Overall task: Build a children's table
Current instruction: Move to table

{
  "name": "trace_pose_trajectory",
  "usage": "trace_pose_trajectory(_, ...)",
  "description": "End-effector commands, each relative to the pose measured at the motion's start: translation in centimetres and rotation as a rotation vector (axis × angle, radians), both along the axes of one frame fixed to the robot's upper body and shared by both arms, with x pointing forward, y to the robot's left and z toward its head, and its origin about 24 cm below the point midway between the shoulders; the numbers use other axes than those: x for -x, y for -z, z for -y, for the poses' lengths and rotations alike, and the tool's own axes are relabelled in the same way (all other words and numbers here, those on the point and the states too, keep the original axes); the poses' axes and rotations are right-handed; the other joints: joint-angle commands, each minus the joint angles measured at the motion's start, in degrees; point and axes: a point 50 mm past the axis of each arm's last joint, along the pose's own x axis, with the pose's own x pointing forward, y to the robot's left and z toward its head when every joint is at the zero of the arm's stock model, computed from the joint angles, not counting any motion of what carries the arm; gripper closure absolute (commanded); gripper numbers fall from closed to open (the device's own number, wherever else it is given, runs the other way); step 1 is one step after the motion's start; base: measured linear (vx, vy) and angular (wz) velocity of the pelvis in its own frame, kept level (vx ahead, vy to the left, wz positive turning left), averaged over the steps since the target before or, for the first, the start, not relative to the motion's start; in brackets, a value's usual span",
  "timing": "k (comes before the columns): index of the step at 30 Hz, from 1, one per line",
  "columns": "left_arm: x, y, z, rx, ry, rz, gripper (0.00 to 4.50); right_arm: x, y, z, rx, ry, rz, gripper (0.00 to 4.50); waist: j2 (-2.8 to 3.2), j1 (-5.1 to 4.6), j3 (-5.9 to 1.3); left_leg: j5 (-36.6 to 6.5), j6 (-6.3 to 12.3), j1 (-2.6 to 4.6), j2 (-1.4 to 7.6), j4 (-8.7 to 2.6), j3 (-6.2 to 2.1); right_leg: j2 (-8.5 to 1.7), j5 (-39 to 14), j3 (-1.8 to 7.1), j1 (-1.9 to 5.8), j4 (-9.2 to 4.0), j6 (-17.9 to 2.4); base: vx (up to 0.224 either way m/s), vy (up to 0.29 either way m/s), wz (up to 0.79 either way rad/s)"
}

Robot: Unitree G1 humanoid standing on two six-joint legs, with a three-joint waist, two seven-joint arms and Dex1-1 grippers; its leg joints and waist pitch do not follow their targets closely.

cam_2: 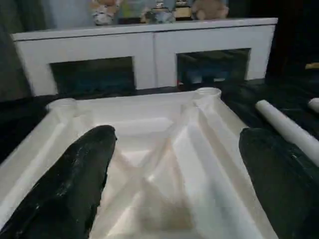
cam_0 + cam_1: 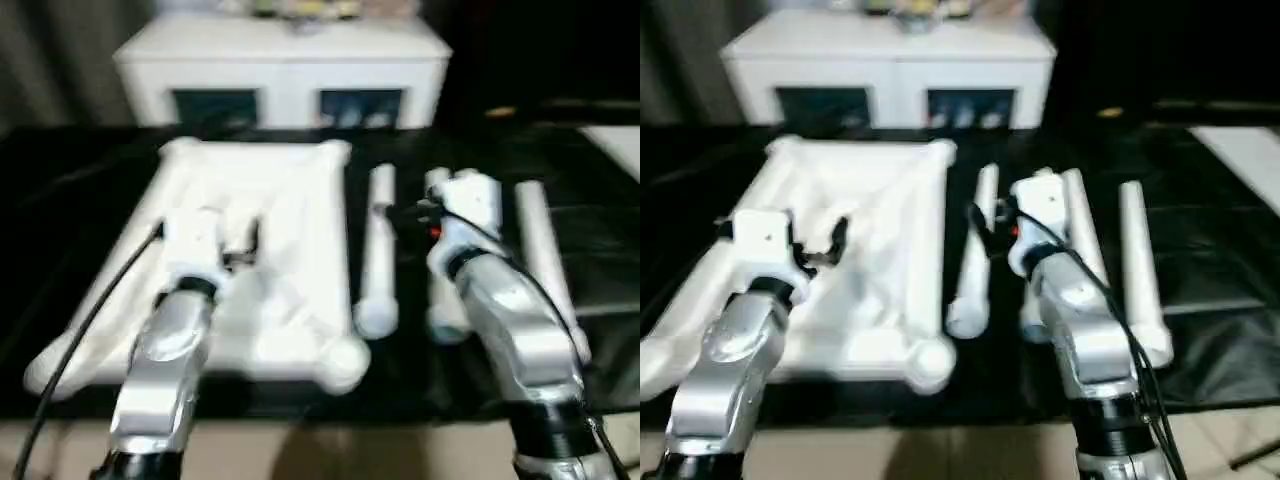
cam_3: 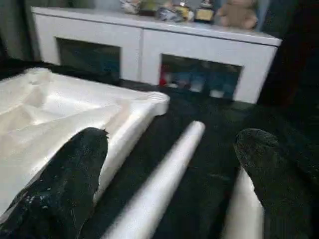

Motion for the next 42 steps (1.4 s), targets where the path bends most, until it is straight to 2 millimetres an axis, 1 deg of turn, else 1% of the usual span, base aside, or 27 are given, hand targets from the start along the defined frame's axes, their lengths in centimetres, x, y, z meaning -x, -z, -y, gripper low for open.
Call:
trace_pose_trajectory(1,0.1,-0.5,0.5,-0.013,0.024,0.020,0.07,-0.2,-0.1,0.2,0.014,-0.032,-0.005,0.00,-2.81,1.90,-3.28,-13.34,10.01,-3.51,-1.41,1.49,-0.36,-7.71,-5.32,8.24,6.85,-11.07,-3.03,0.105,-0.112,-0.17)
trace_pose_trajectory(2,0.2,-0.5,0.4,-0.014,0.026,0.022,0.07,-0.2,-0.1,0.1,0.013,-0.037,-0.007,0.00,-2.52,2.55,-3.88,-7.55,9.75,-6.57,-0.72,4.22,-1.98,-10.10,-6.41,9.60,9.89,-10.90,-4.83,0.136,-0.102,0.01)
trace_pose_trajectory(3,0.2,-0.6,0.4,-0.016,0.033,0.026,0.07,-0.2,0.0,0.0,0.009,-0.050,-0.014,0.00,-2.24,3.24,-4.22,0.09,8.59,-8.47,-0.61,4.88,-3.16,-8.88,2.15,8.54,10.36,-9.79,-6.70,0.078,-0.045,-0.03)
trace_pose_trajectory(4,0.3,-0.7,0.2,-0.026,0.040,0.029,0.07,-0.2,0.1,-0.2,0.004,-0.091,-0.023,0.00,-2.02,3.11,-3.68,6.26,7.21,-9.18,-0.09,3.29,-3.71,-7.16,13.54,6.09,9.80,-8.90,-10.03,0.144,-0.069,-0.03)
trace_pose_trajectory(5,0.6,-1.2,-0.4,-0.027,0.065,0.059,0.07,0.0,0.1,-0.5,-0.004,-0.155,-0.031,0.00,-2.02,3.11,-3.68,6.26,7.21,-9.18,-0.09,3.29,-3.71,-7.16,13.54,6.09,9.80,-8.90,-10.03,0.097,-0.032,-0.06)
trace_pose_trajectory(6,0.7,-1.5,-0.6,-0.024,0.091,0.068,0.07,0.1,0.0,-0.7,-0.010,-0.193,-0.033,0.00,0.64,2.64,-4.07,20.82,8.36,-7.23,1.59,-2.75,-4.11,-2.07,25.60,0.47,7.85,-5.80,-11.08,0.097,-0.032,-0.06)
trace_pose_trajectory(7,1.0,-1.7,-0.9,-0.037,0.137,0.081,0.07,0.3,-0.1,-1.0,-0.013,-0.248,-0.032,0.00,3.95,1.64,-4.27,27.33,14.46,-2.30,5.87,-3.13,-7.27,0.58,20.23,-1.12,3.26,-3.03,-6.53,0.056,0.005,-0.12)
trace_pose_trajectory(8,1.0,-1.7,-0.9,-0.037,0.137,0.081,0.07,0.3,-0.1,-1.0,-0.013,-0.248,-0.032,0.00,3.65,0.12,-4.62,35.25,20.95,0.31,9.04,-2.45,-10.43,0.60,15.65,-0.27,0.18,-0.48,-4.88,0.081,0.017,-0.12)
trace_pose_trajectory(9,1.5,-2.1,-1.3,-0.061,0.259,0.088,0.07,1.0,-0.2,-1.4,0.004,-0.360,-0.022,0.00,3.76,0.78,-5.03,54.13,25.36,2.79,11.11,-0.69,-12.93,-2.47,11.07,3.27,-2.79,-1.13,-2.65,0.081,0.017,-0.12)
trace_pose_trajectory(10,1.9,-2.3,-1.4,-0.069,0.324,0.086,0.07,1.4,-0.2,-1.5,0.023,-0.420,-0.018,0.00,2.38,1.27,-5.19,63.91,22.41,2.08,8.71,-0.04,-12.20,-3.00,16.26,5.10,-2.95,-2.58,0.65,0.039,0.058,-0.15)
trace_pose_trajectory(11,1.9,-2.3,-1.4,-0.069,0.324,0.086,0.07,1.4,-0.2,-1.5,0.023,-0.420,-0.018,0.00,1.34,1.43,-5.18,61.29,20.26,0.95,6.39,0.26,-11.02,-2.94,19.72,5.60,-2.39,-3.72,0.91,-0.058,0.103,-0.08)
trace_pose_trajectory(12,2.9,-1.8,-1.4,-0.123,0.531,0.000,0.07,2.0,-0.1,-1.3,0.033,-0.512,-0.034,0.00,1.46,3.11,-3.93,42.92,14.28,-3.27,1.29,-0.45,-6.45,-2.54,21.55,4.57,-0.37,-6.03,-2.85,-0.058,0.103,-0.08)
trace_pose_trajectory(13,3.2,-1.5,-1.3,-0.145,0.604,-0.044,0.07,2.2,-0.1,-1.2,0.028,-0.530,-0.040,0.00,0.83,3.63,-3.99,31.90,11.53,-3.85,0.51,-1.08,-5.15,-2.45,21.02,4.47,0.55,-6.12,-4.10,-0.045,0.058,0.00)
trace_pose_trajectory(14,3.6,-1.2,-1.4,-0.170,0.670,-0.086,0.07,2.3,-0.2,-1.0,0.022,-0.549,-0.045,0.00,1.45,4.08,-3.49,13.75,6.99,-4.44,1.34,-3.08,-4.70,-2.98,14.91,4.39,1.55,-6.39,-7.12,0.000,0.000,0.00)
trace_pose_trajectory(16,3.9,-0.8,-1.3,-0.194,0.754,-0.147,0.07,2.6,-0.6,-0.9,0.010,-0.590,-0.048,0.00,2.19,3.58,-2.72,-8.96,0.31,-3.27,2.70,-5.72,-4.13,-1.68,0.98,3.74,1.27,-7.08,-10.81,-0.043,0.003,-0.04)
trace_pose_trajectory(17,3.9,-0.8,-1.3,-0.194,0.754,-0.147,0.07,2.6,-0.6,-0.9,0.010,-0.590,-0.048,0.00,2.19,3.58,-2.72,-8.96,0.31,-3.27,2.70,-5.72,-4.13,-1.68,0.98,3.74,1.27,-7.08,-10.81,-0.099,0.010,-0.02)
trace_pose_trajectory(18,4.3,-0.4,-1.2,-0.205,0.865,-0.228,0.07,3.1,-1.1,-0.8,-0.003,-0.667,-0.057,0.00,2.65,3.42,-2.33,-16.72,-2.17,-2.91,3.03,-6.44,-3.76,-1.60,-5.50,4.00,0.72,-7.59,-10.96,-0.099,0.010,-0.02)
trace_pose_trajectory(20,4.5,-0.2,-1.4,-0.242,0.942,-0.286,0.07,3.6,-1.4,-0.7,-0.001,-0.745,-0.078,0.00,2.74,3.56,-1.53,-23.44,-3.94,-2.55,3.21,-7.04,-3.55,-1.90,-14.99,4.31,0.07,-8.43,-9.26,-0.087,0.007,-0.02)
trace_pose_trajectory(22,4.5,-0.1,-1.5,-0.256,0.966,-0.312,0.07,3.8,-1.4,-0.7,0.014,-0.782,-0.090,0.00,2.85,3.86,-0.93,-30.63,-5.92,-1.21,3.22,-7.05,-3.79,-2.68,-27.49,4.74,-0.83,-10.03,-6.57,-0.084,0.004,0.00)
trace_pose_trajectory(23,4.6,0.0,-1.6,-0.265,0.995,-0.339,0.07,4.1,-1.4,-0.7,0.033,-0.820,-0.102,0.00,2.85,3.86,-0.93,-30.63,-5.92,-1.21,3.22,-7.05,-3.79,-2.68,-27.49,4.74,-0.83,-10.03,-6.57,-0.075,0.006,-0.06)
trace_pose_trajectory(24,4.5,0.0,-1.8,-0.280,1.013,-0.361,0.07,4.4,-1.4,-0.6,0.052,-0.853,-0.117,0.00,3.14,3.84,-1.38,-28.84,-5.91,-1.50,3.24,-7.57,-4.04,-2.74,-26.30,4.66,-0.08,-10.16,-5.87,-0.075,0.006,-0.06)
trace_pose_trajectory(25,4.3,0.4,-2.3,-0.333,1.036,-0.416,0.07,4.9,-1.2,-0.4,0.106,-0.913,-0.149,0.00,2.60,3.82,-1.65,-25.64,-5.14,-1.80,3.22,-7.77,-3.77,-2.49,-22.55,4.63,0.23,-10.03,-6.05,0.000,0.000,0.00)
trace_pose_trajectory(29,3.6,0.8,-3.5,-0.388,1.031,-0.472,0.07,5.4,-1.2,-0.3,0.143,-0.977,-0.192,0.00,2.26,3.73,-1.75,-19.37,-3.54,-2.54,3.24,-7.81,-3.17,-2.54,-17.63,4.73,0.58,-9.53,-7.35,0.000,0.000,0.00)
trace_pose_trajectory(30,3.5,0.9,-3.7,-0.383,1.027,-0.483,0.07,5.5,-1.2,-0.3,0.149,-0.990,-0.199,0.00,2.53,3.73,-1.84,-18.86,-3.55,-2.50,3.27,-7.79,-3.11,-2.59,-17.89,4.61,0.47,-9.49,-7.73,0.000,0.000,0.00)
trace_pose_trajectory(33,3.1,1.3,-4.6,-0.388,1.018,-0.543,0.42,5.8,-1.1,-0.2,0.175,-1.026,-0.232,0.00,2.20,3.79,-1.82,-18.98,-3.56,-2.03,3.46,-7.64,-2.65,-2.45,-17.33,4.62,-0.03,-9.55,-8.67,0.000,0.000,0.00)
trace_pose_trajectory(37,3.1,1.8,-5.4,-0.398,1.030,-0.622,0.80,5.9,-0.9,-0.2,0.200,-1.048,-0.257,0.00,2.16,3.92,-1.99,-18.56,-3.49,-1.95,3.65,-7.64,-2.50,-2.61,-18.15,4.72,-0.09,-9.58,-8.01,0.000,0.000,0.00)
trace_pose_trajectory(42,2.8,2.5,-6.6,-0.434,0.990,-0.692,1.13,6.0,-0.6,-0.2,0.216,-1.056,-0.281,0.00,2.06,4.06,-2.32,-15.42,-2.68,-1.90,3.77,-7.40,-1.99,-2.19,-10.59,4.67,-0.14,-8.94,-9.91,0.000,0.000,0.00)
